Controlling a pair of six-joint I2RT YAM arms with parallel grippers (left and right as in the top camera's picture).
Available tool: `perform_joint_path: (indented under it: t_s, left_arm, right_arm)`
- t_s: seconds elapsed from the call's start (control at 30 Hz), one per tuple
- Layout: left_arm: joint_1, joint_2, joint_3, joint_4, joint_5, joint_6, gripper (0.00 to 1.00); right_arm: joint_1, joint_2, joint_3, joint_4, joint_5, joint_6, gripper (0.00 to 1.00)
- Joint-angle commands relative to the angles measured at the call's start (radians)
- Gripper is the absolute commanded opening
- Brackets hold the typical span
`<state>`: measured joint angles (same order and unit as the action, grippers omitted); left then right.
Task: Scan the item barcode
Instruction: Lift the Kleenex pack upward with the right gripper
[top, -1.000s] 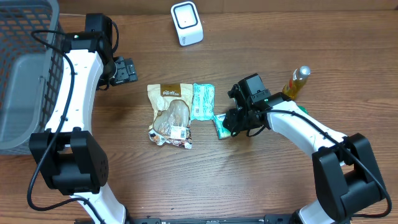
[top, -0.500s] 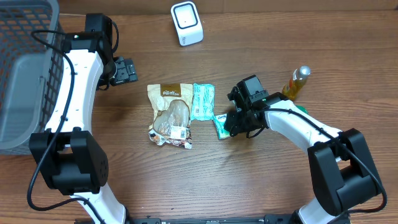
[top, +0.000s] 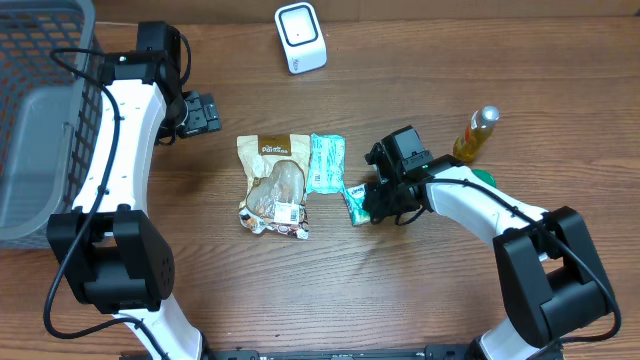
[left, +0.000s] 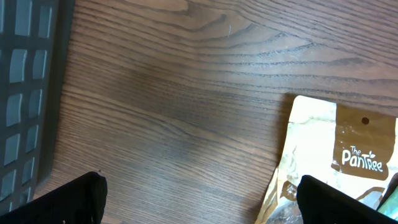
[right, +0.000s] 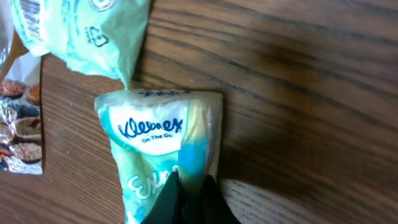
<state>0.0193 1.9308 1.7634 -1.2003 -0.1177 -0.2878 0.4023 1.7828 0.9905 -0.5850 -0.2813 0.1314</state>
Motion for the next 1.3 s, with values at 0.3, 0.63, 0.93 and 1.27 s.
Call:
perform_joint_path:
  t_s: [0.3,0.63,0.93,1.27]
  left_arm:
    - [-0.007,-0.015,0.016,0.001,-0.013,0.003,0.99]
    - [-0.007,-0.015,0.016,0.001,-0.013,0.004,0.99]
    - [-0.007,-0.015,0.016,0.001,-0.013,0.004,1.00]
    - [-0.007,-0.015,0.016,0.001,-0.013,0.003,1.00]
  right_arm:
    - [-0.103,-0.153,0.179,-0.231,-0.352,-0.003,0.04]
    - [-0.249,-0.280,0.180,-0.201,-1.168,-0.143,0.04]
    - [-0.251,-0.283,0.180,-0.208,-1.289,-0.155,0.04]
    - [-0.251,-0.283,0.180,-0.214,-1.288,-0.155,0.04]
